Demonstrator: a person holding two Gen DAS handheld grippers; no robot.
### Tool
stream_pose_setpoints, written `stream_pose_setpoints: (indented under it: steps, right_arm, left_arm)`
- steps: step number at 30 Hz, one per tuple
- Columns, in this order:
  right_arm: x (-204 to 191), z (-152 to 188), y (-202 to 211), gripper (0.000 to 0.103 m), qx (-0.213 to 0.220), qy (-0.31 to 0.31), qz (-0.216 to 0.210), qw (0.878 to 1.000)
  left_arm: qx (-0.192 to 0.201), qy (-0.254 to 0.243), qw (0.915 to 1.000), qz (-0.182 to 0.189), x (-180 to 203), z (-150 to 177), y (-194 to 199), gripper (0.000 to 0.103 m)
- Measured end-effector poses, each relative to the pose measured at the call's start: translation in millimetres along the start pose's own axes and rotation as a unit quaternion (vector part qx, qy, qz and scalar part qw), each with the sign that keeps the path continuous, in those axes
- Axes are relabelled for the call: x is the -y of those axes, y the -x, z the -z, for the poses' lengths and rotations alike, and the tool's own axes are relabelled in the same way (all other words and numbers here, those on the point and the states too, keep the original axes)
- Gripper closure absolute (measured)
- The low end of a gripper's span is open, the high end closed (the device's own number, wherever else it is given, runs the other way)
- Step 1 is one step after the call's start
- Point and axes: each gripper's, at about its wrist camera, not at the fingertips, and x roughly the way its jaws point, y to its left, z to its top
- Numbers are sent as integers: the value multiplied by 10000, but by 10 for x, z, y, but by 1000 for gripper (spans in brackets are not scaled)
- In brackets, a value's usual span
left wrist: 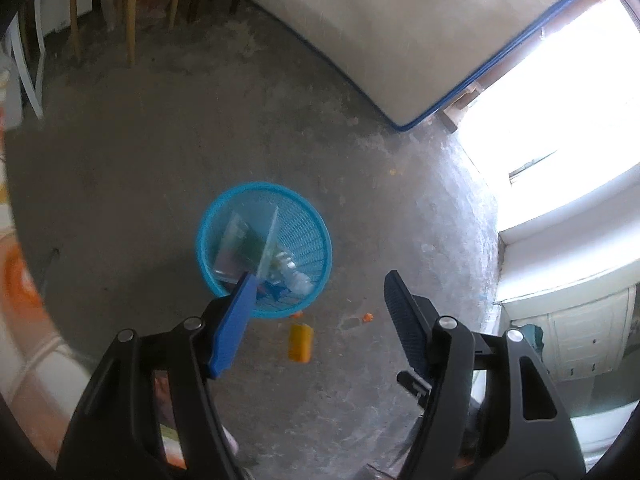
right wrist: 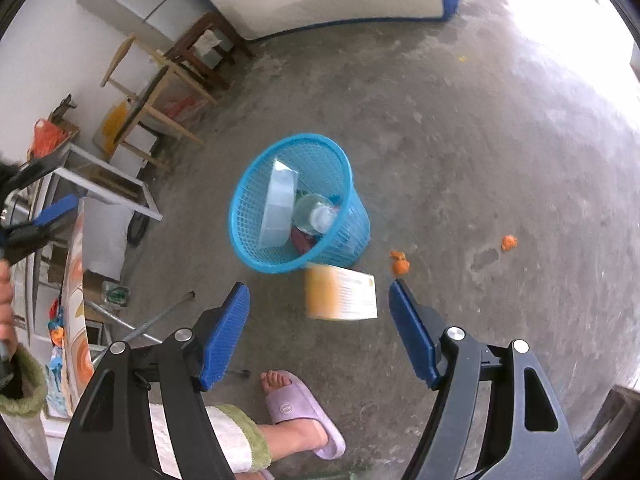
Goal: Collect trash
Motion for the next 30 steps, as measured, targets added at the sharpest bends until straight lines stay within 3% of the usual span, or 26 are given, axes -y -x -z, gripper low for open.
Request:
stream_pose_setpoints:
  steps: [6, 9, 12, 16, 17, 19, 22, 23, 25, 26, 29, 30]
  right_arm:
    - [146, 138, -147, 33, -125, 62, 327, 9994]
    - [265, 245, -403, 33, -426, 104, 598, 9972]
    - [363, 344, -715, 25, -690, 222, 867, 9936]
    - [359, 495, -1295, 19, -1020, 1164, 1424, 9776]
    - [310, 552, -1485, 17, -1060, 1698, 1587, 9668]
    - [203, 675, -1755, 15, -1049, 2691, 1926, 9378]
    - [88, 938, -2251, 14, -1208, 4374, 2274, 8616]
    - [81, 1049, -2455, 14, -1350, 4932, 2371, 8261]
    - [102, 1179, -2724, 14, -1619, 5548, 2465, 7780]
    - [142, 1253, -2903, 14, -1742, 5921, 2584, 7432]
    - [269, 1350, -3253, 14, -2003, 6522, 2710, 6790]
    - [294, 1376, -3324, 14, -2047, 6627, 2730, 6666]
  left_arm:
    - [419, -326, 9986, 21, -149, 257, 767, 26]
    - [804, -605, 9946, -262, -285, 482, 1198, 20]
    - [1104, -689, 9898, -575, -534, 742, 1596, 16]
    - [1328, -425, 9858, -931, -920, 1055, 2011, 14]
    - [1378, -333, 9843, -1049, -1027, 1150, 2125, 14]
    - [1455, -172, 9819, -1199, -1192, 1318, 2300, 14]
    - [1526, 192, 9775, -1444, -1484, 1609, 2551, 13]
    - [1524, 298, 9765, -1497, -1544, 1671, 2591, 13]
    - [1493, 583, 9736, -1623, -1703, 1787, 2696, 13]
    - [1481, 679, 9724, -1672, -1763, 1829, 2733, 13]
    - [1440, 863, 9670, -1914, -1912, 1908, 2829, 13]
    - [1411, 910, 9661, -1961, -1956, 1912, 2854, 13]
